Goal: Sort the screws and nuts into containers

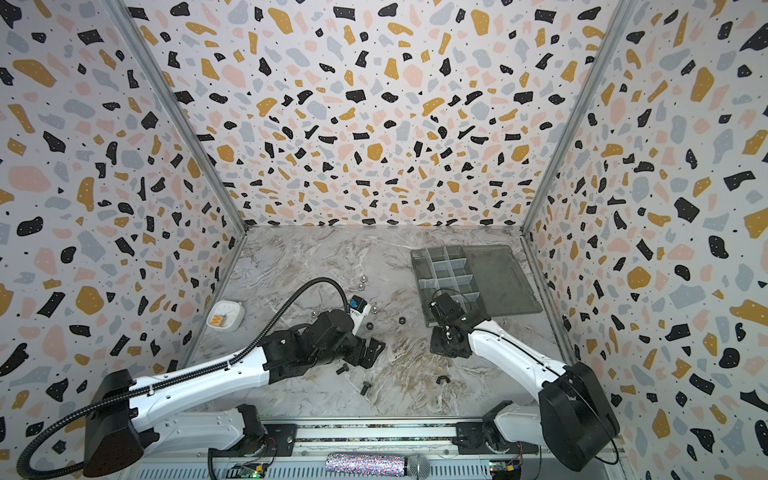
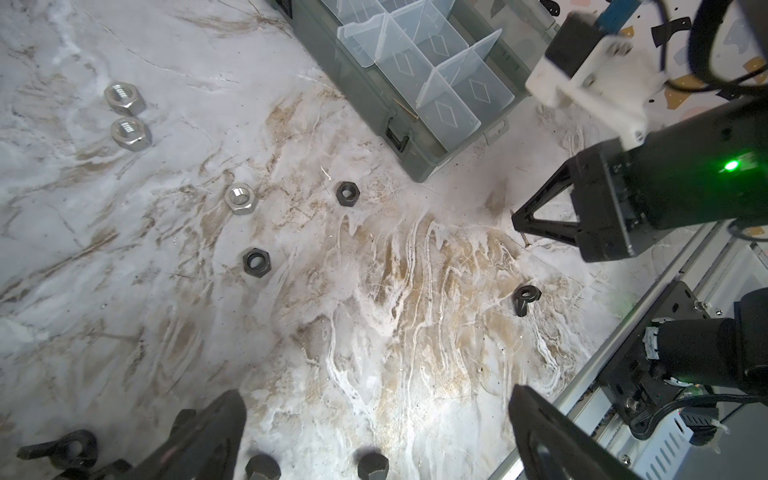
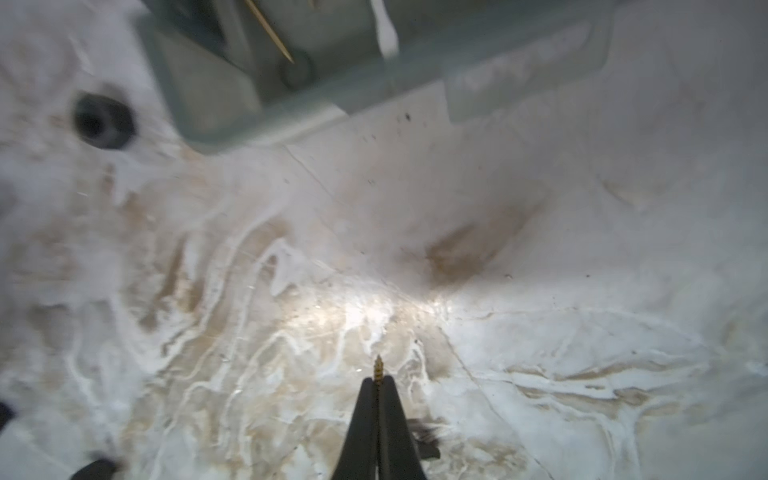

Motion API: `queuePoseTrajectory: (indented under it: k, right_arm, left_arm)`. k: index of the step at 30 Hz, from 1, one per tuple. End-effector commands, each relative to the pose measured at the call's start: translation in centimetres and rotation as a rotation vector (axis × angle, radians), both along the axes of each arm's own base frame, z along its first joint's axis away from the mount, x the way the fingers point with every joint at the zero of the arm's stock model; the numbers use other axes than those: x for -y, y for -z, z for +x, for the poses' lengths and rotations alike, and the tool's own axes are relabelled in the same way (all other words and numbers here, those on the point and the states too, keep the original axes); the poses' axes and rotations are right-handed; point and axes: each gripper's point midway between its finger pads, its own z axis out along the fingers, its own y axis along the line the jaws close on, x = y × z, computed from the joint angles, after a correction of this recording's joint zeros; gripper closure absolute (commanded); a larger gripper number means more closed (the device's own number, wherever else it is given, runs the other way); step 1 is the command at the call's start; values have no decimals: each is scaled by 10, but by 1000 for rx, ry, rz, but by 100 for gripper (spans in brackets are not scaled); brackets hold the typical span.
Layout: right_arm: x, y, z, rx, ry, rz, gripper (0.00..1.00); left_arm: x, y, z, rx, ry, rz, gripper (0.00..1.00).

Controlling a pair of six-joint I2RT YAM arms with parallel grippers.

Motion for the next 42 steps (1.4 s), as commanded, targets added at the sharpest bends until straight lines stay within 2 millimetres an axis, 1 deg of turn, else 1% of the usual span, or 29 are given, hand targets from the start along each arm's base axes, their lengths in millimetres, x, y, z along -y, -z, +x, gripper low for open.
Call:
queuePoseTrajectory:
  k: [1,3,5,9,13,15,19,23,24,25,27,28,30,31,35,38,40,42]
  right_arm:
    - [-2,-27,11,56,-26,-11,100]
    - [-5,-34,22,84,-39,-11,100]
    - [-8,-36,37,99,-53,-15,100]
    - [-16,-36,65,121,-87,-25,100]
    - [-20,-33,98,137,-114,-46,100]
    - [-21,-29,111,136,-122,-55,100]
    - [-22,-12,135,126,-123,-48,100]
    - [-21,9,150,95,-127,-40,100]
    - [-22,13,152,87,-135,-39,100]
    - [-24,17,154,81,-145,-38,97]
    - [-28,17,157,83,-167,-29,87]
    - [-30,14,158,94,-174,-18,81]
    - [-32,1,159,133,-185,-4,74]
    - [-33,-8,159,154,-190,8,72]
    - [-33,-49,155,227,-204,31,68]
    - [-28,-76,144,265,-206,37,67]
    - [-21,-84,130,269,-204,31,66]
    - [-8,-84,111,262,-192,7,61]
  left_arm:
    - [6,-15,6,33,-8,-16,0]
    - [7,-15,7,31,-11,-10,0]
    - [8,-17,9,33,-17,-2,0]
    - [6,-21,15,49,-40,21,0]
    - [3,-24,21,69,-68,39,0]
    - [3,-25,24,76,-79,51,0]
    - [1,-26,29,84,-104,75,0]
    - [-1,-26,33,86,-124,70,0]
    - [-1,-26,34,88,-125,72,0]
    - [-2,-25,35,87,-128,76,0]
    - [-4,-23,38,86,-135,83,0]
    - [-5,-21,38,84,-136,87,0]
    - [-6,-18,39,77,-139,95,0]
    - [-6,-15,39,72,-141,99,0]
    - [-6,-6,38,54,-132,116,0]
    - [-4,1,34,37,-104,130,0]
    - [-2,5,31,32,-92,146,0]
    - [1,7,26,31,-78,162,1]
